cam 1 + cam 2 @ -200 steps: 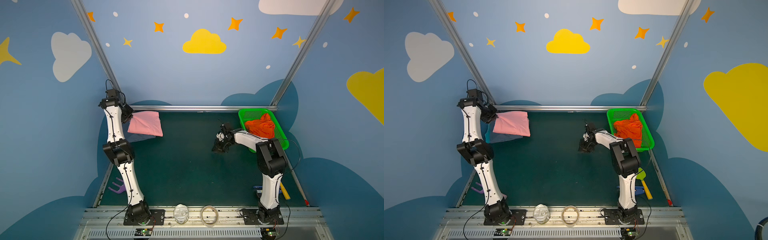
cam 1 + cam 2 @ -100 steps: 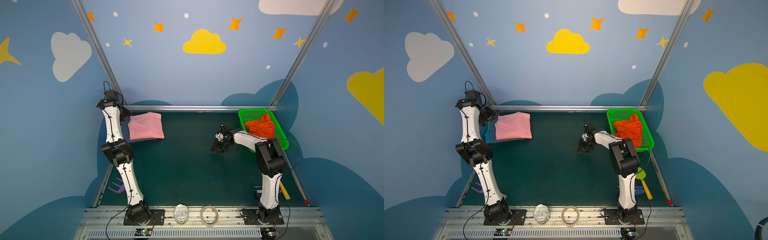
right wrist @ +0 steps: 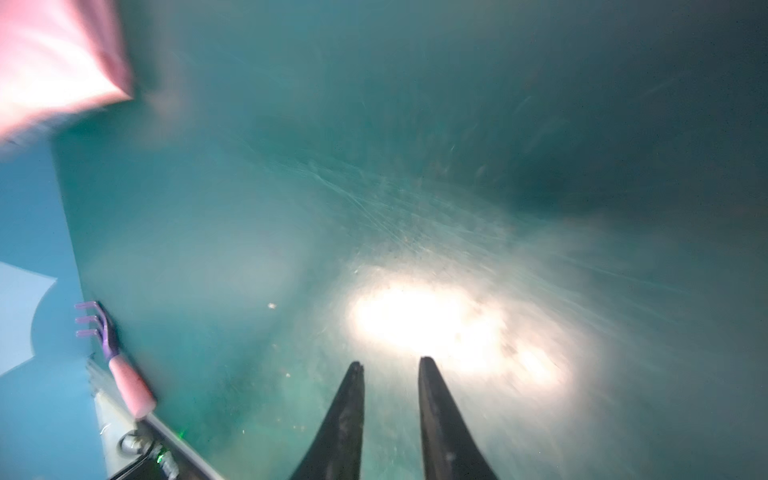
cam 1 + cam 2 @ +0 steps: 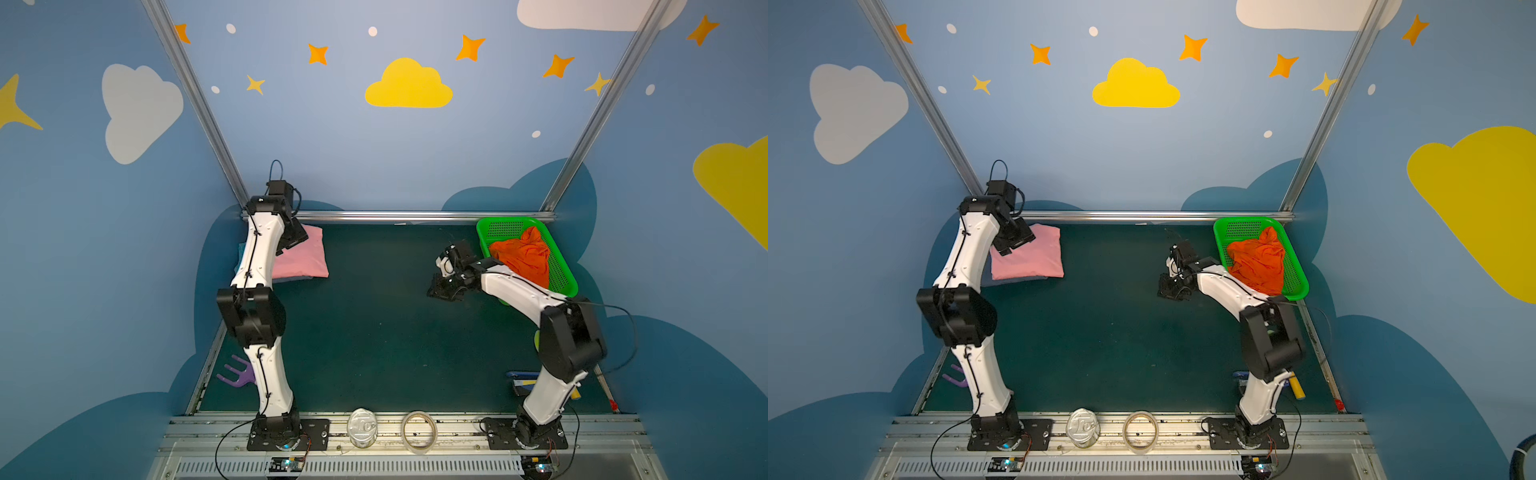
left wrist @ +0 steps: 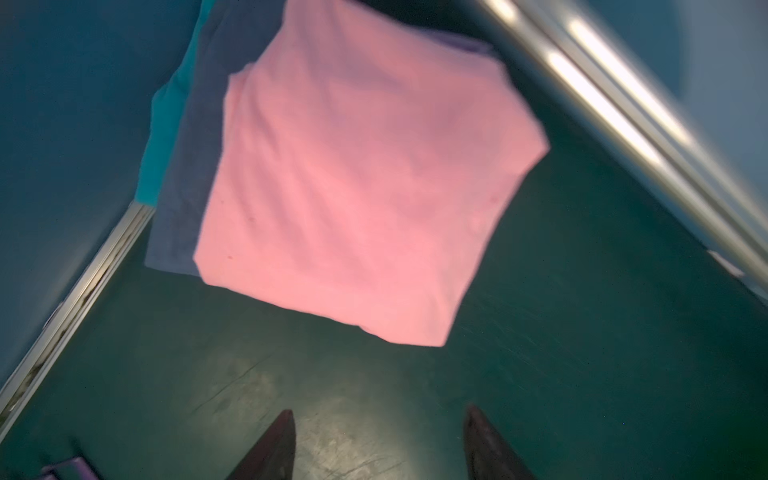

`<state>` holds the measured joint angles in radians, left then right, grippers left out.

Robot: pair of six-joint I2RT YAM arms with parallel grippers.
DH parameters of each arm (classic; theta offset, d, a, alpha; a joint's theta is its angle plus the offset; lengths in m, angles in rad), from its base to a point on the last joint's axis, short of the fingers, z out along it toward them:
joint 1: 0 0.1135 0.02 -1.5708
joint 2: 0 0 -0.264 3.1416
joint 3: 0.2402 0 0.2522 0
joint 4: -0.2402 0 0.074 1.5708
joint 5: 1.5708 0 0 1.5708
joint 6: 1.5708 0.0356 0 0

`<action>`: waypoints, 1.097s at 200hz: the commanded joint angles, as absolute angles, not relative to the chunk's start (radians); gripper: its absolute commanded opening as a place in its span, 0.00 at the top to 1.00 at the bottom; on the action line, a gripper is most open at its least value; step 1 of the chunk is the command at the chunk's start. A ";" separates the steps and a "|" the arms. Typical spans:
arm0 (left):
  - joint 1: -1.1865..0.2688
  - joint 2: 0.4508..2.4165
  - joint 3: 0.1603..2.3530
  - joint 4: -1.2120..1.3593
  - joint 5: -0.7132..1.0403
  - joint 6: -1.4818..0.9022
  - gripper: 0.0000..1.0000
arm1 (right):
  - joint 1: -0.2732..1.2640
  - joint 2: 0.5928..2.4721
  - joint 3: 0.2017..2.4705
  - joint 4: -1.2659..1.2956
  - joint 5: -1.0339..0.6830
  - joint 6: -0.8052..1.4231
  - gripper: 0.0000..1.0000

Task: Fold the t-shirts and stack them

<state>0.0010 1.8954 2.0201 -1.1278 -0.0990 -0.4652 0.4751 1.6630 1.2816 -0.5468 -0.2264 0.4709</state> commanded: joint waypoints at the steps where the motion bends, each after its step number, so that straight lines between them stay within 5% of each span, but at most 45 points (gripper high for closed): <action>1: -0.020 1.630 1.752 -0.877 -0.150 -0.480 0.30 | 0.473 1.464 1.209 -0.550 -0.042 0.428 0.73; 15: -0.034 1.433 1.495 -0.682 -0.102 -0.498 0.22 | 0.471 1.324 1.136 -0.523 0.034 0.412 0.69; 19: -0.041 1.374 1.416 -0.621 -0.094 -0.508 0.05 | 0.469 1.284 1.113 -0.517 0.053 0.409 0.68; 22: -0.045 1.331 1.357 -0.566 -0.087 -0.511 0.00 | 0.469 1.253 1.096 -0.507 0.078 0.404 0.66; 52: -0.067 0.945 0.892 -0.216 -0.063 -0.466 0.00 | 0.466 0.960 0.834 -0.263 0.228 0.255 0.49; 57: -0.069 0.894 0.831 -0.177 -0.078 -0.462 0.00 | 0.463 0.915 0.801 -0.243 0.244 0.245 0.38; 60: -0.069 0.866 0.794 -0.160 -0.092 -0.462 0.00 | 0.463 0.890 0.782 -0.236 0.253 0.241 0.13; 63: -0.071 0.838 0.762 -0.146 -0.105 -0.462 0.00 | 0.462 0.865 0.767 -0.233 0.267 0.235 0.10; 99: -0.071 0.648 0.554 -0.152 -0.323 -0.462 0.00 | 0.457 0.652 0.626 -0.208 0.413 0.196 0.09; 124: -0.071 0.661 0.479 -0.111 -0.264 -0.361 0.00 | 0.450 0.609 0.486 -0.080 0.529 0.184 0.09; 219: -0.050 0.940 0.241 0.360 -0.408 -0.210 0.00 | 0.315 0.938 0.285 0.174 0.585 0.148 0.09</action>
